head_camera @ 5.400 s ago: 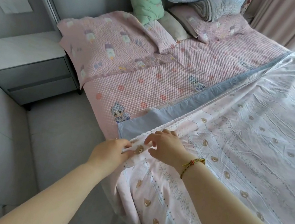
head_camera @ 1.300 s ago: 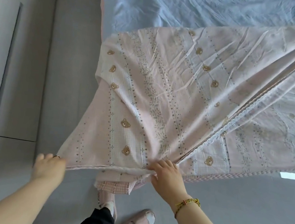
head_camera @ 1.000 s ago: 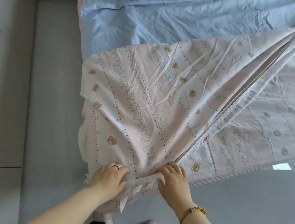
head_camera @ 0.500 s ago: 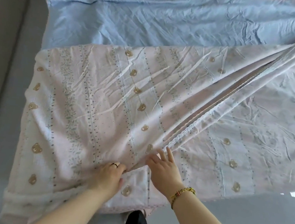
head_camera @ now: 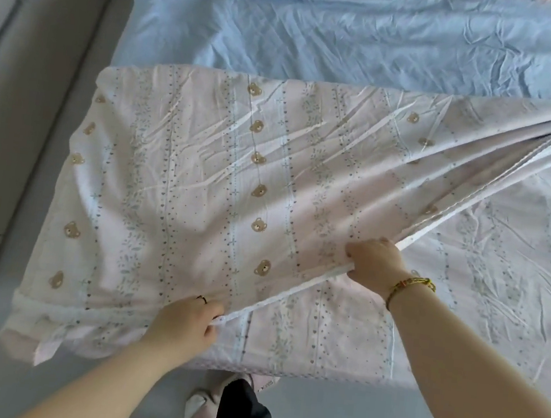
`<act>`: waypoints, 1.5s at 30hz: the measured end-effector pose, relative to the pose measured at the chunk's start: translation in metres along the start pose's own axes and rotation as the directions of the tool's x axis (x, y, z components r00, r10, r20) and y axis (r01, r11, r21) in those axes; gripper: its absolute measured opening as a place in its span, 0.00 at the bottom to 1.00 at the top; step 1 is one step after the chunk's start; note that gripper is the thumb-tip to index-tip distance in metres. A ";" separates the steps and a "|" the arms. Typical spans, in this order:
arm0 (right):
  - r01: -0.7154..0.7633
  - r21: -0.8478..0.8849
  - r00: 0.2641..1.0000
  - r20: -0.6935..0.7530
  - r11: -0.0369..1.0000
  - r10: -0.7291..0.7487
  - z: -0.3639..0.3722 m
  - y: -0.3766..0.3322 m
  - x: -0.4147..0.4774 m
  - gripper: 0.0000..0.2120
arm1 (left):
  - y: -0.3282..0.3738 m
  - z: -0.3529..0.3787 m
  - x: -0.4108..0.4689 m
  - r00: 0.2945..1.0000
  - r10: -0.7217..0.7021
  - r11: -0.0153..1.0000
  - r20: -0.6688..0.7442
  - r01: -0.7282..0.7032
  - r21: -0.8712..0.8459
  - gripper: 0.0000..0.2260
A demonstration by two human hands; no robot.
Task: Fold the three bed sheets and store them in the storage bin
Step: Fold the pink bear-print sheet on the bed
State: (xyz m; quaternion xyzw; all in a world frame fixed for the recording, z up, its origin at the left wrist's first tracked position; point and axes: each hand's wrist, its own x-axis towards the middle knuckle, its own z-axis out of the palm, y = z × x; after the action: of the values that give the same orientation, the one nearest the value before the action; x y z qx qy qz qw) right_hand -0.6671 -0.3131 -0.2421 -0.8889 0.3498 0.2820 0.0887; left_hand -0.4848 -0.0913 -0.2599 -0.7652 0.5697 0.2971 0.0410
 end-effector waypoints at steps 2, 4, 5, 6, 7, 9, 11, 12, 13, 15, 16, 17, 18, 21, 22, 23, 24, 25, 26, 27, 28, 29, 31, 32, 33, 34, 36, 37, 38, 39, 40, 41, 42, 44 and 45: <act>-0.017 0.081 0.979 -0.199 0.997 0.033 0.000 0.008 -0.022 0.04 | -0.002 -0.001 -0.007 0.987 0.058 0.998 -0.148 -0.062 -0.026 0.09; 0.022 0.150 0.853 -0.518 0.988 0.059 0.014 0.013 -0.052 0.07 | -0.002 -0.006 -0.018 0.969 0.165 0.985 -0.183 -0.173 -0.030 0.09; 0.037 0.199 0.781 -0.617 0.979 0.095 0.022 0.013 -0.071 0.05 | -0.002 -0.005 -0.023 0.952 0.216 0.975 -0.217 -0.223 -0.011 0.09; 0.035 0.231 0.743 -0.656 0.972 0.129 0.034 0.011 -0.090 0.03 | 0.001 -0.001 -0.030 0.945 0.252 0.966 -0.211 -0.257 0.002 0.08; 0.015 0.240 0.753 -0.641 0.971 0.147 0.050 0.007 -0.105 0.04 | 0.002 0.003 -0.035 0.942 0.289 0.957 -0.168 -0.290 0.017 0.07; -0.037 0.252 0.859 -0.486 0.967 0.159 0.086 -0.004 -0.125 0.12 | -0.002 0.020 -0.040 0.935 0.346 0.936 -0.074 -0.339 0.097 0.09; -0.072 0.223 0.934 -0.326 0.972 0.144 0.118 -0.014 -0.129 0.23 | 0.001 0.032 -0.042 0.948 0.315 0.934 -0.042 -0.302 0.190 0.10; -0.113 0.206 0.950 -0.264 0.972 0.166 0.123 -0.017 -0.127 0.22 | 0.003 0.033 -0.040 0.971 0.235 0.953 -0.028 -0.225 0.204 0.07; -0.155 0.208 0.954 -0.224 0.966 0.201 0.123 -0.021 -0.127 0.19 | 0.003 0.036 -0.038 0.987 0.158 0.961 0.016 -0.157 0.228 0.05; -0.175 0.230 0.948 -0.222 0.957 0.227 0.121 -0.022 -0.120 0.13 | 0.003 0.039 -0.030 0.995 0.090 0.972 -0.041 -0.079 0.220 0.12; -0.187 0.245 0.949 -0.205 0.951 0.240 0.121 -0.022 -0.115 0.15 | 0.003 0.038 -0.031 0.997 0.061 0.982 -0.055 -0.050 0.183 0.13; -0.197 0.283 0.942 -0.210 0.939 0.261 0.119 -0.023 -0.112 0.15 | 0.003 0.035 -0.031 0.996 0.054 0.978 -0.073 -0.038 0.206 0.11; -0.194 0.294 0.938 -0.223 0.936 0.265 0.118 -0.025 -0.110 0.15 | 0.004 0.032 -0.031 0.988 0.075 0.976 -0.134 -0.045 0.214 0.10; -0.141 0.203 0.935 -0.294 0.969 0.197 0.120 -0.033 -0.111 0.13 | 0.003 0.032 -0.030 0.985 0.097 0.970 -0.140 -0.062 0.234 0.25; -0.119 0.191 0.917 -0.354 0.974 0.182 0.127 -0.032 -0.111 0.16 | 0.004 0.033 -0.031 0.992 0.087 0.969 -0.094 -0.062 0.238 0.27; -0.102 0.154 0.913 -0.377 0.983 0.154 0.132 -0.032 -0.112 0.20 | 0.002 0.039 -0.028 0.997 0.069 0.969 -0.024 -0.061 0.241 0.27; -0.096 0.135 0.915 -0.379 0.986 0.141 0.133 -0.035 -0.115 0.22 | 0.003 0.042 -0.025 0.998 0.063 0.973 0.011 -0.064 0.224 0.25; -0.096 0.123 0.920 -0.369 0.988 0.135 0.137 -0.036 -0.117 0.23 | 0.005 0.044 -0.023 0.997 0.067 0.972 0.028 -0.072 0.224 0.22; -0.094 0.104 0.924 -0.360 0.990 0.126 0.140 -0.038 -0.118 0.24 | 0.006 0.047 -0.022 0.997 0.074 0.972 0.020 -0.077 0.223 0.19; -0.093 0.091 0.927 -0.356 0.992 0.120 0.142 -0.040 -0.120 0.24 | 0.008 0.049 -0.021 0.997 0.078 0.975 0.002 -0.077 0.208 0.16; -0.096 0.080 0.929 -0.351 0.992 0.118 0.147 -0.040 -0.121 0.24 | 0.010 0.050 -0.021 0.997 0.073 0.977 0.001 -0.072 0.201 0.15; -0.095 0.073 0.925 -0.363 0.993 0.115 0.151 -0.039 -0.121 0.25 | 0.011 0.052 -0.020 0.997 0.075 0.977 0.006 -0.075 0.200 0.14; -0.086 0.072 0.916 -0.387 0.994 0.107 0.157 -0.037 -0.122 0.26 | 0.015 0.054 -0.021 0.997 0.073 0.976 -0.007 -0.069 0.208 0.14; -0.084 0.074 0.908 -0.406 0.994 0.106 0.161 -0.034 -0.122 0.27 | 0.018 0.054 -0.020 0.998 0.067 0.977 0.005 -0.066 0.203 0.14; -0.084 0.068 0.908 -0.406 0.994 0.104 0.159 -0.031 -0.122 0.27 | 0.021 0.054 -0.020 0.997 0.071 0.977 0.021 -0.074 0.199 0.14; -0.099 0.058 0.914 -0.388 0.993 0.114 0.152 -0.028 -0.122 0.26 | 0.025 0.056 -0.020 0.996 0.076 0.977 0.042 -0.083 0.199 0.15; -0.129 0.073 0.943 -0.301 0.989 0.145 0.133 -0.018 -0.121 0.19 | 0.034 0.056 -0.018 0.994 0.090 0.978 0.064 -0.101 0.182 0.15; -0.151 0.076 0.960 -0.228 0.986 0.164 0.124 -0.009 -0.117 0.15 | 0.039 0.057 -0.017 0.993 0.099 0.979 0.060 -0.108 0.174 0.15; -0.172 0.083 0.967 -0.174 0.982 0.184 0.121 0.003 -0.114 0.15 | 0.043 0.056 -0.016 0.993 0.100 0.980 0.057 -0.108 0.166 0.15; -0.190 0.076 0.971 -0.133 0.979 0.199 0.119 0.017 -0.109 0.16 | 0.047 0.056 -0.016 0.993 0.097 0.983 0.059 -0.105 0.154 0.15; -0.207 0.062 0.971 -0.112 0.976 0.213 0.118 0.031 -0.104 0.16 | 0.050 0.057 -0.015 0.994 0.091 0.986 0.062 -0.099 0.136 0.16; -0.219 0.039 0.969 -0.104 0.975 0.222 0.114 0.044 -0.100 0.16 | 0.055 0.057 -0.014 0.994 0.083 0.989 0.065 -0.090 0.115 0.16; -0.221 0.024 0.970 -0.093 0.975 0.223 0.112 0.056 -0.098 0.15 | 0.060 0.057 -0.014 0.995 0.073 0.992 0.066 -0.079 0.097 0.16; -0.202 -0.035 0.978 -0.052 0.979 0.200 0.105 0.088 -0.090 0.14 | 0.077 0.059 -0.006 0.998 0.046 0.996 0.050 -0.050 0.076 0.16; -0.179 -0.067 0.984 -0.032 0.982 0.177 0.101 0.103 -0.087 0.14 | 0.088 0.060 -0.001 0.999 0.028 0.998 0.044 -0.030 0.055 0.15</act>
State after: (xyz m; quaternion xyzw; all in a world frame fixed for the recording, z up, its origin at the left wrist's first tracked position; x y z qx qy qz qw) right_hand -0.8327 -0.3039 -0.2721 -0.8603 0.4189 0.2893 0.0277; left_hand -0.5887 -0.0973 -0.2841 -0.7488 0.5878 0.2981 0.0704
